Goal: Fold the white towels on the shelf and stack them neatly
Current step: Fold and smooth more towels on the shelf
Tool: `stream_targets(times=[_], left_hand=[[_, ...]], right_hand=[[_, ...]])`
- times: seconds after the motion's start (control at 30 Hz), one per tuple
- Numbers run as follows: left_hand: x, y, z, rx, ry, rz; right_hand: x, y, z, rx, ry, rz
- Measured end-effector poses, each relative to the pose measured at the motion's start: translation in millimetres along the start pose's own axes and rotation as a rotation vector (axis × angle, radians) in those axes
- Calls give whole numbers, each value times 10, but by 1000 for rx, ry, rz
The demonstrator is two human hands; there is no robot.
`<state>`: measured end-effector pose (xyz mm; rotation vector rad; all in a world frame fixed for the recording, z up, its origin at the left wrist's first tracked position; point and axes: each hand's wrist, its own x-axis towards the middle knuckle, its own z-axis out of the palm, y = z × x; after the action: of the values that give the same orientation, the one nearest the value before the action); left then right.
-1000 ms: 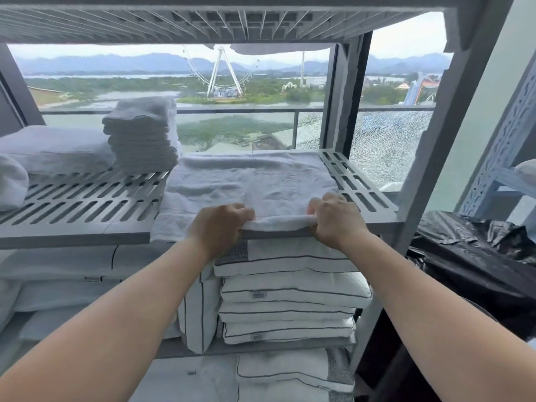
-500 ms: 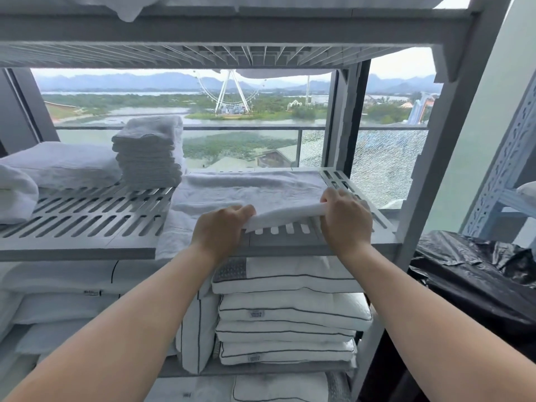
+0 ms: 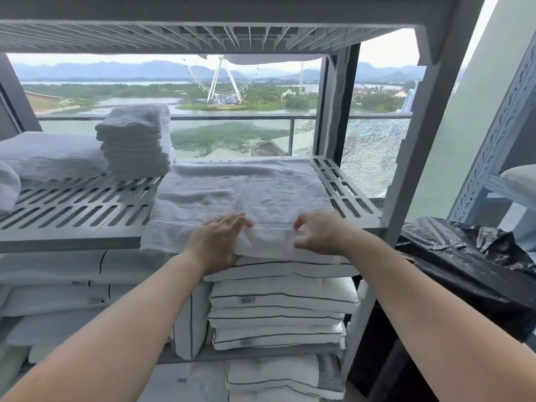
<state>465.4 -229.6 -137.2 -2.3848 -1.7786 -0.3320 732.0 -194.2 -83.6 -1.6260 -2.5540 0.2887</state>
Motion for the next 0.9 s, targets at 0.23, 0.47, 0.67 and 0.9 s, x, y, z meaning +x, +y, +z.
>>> stream_targets(times=[0.23, 0.47, 0.67, 0.9], left_hand=[[-125, -31, 12, 63, 10, -36], [-404, -251, -43, 193, -42, -217], [-619, -617, -213, 157, 3, -263], [-671, -1300, -359, -234, 159, -396]], right_hand=[[152, -139, 376, 83, 258, -154], [330, -477, 634, 145, 437, -351], [507, -889, 746, 167, 339, -398], [836, -1490, 752, 198, 256, -347]])
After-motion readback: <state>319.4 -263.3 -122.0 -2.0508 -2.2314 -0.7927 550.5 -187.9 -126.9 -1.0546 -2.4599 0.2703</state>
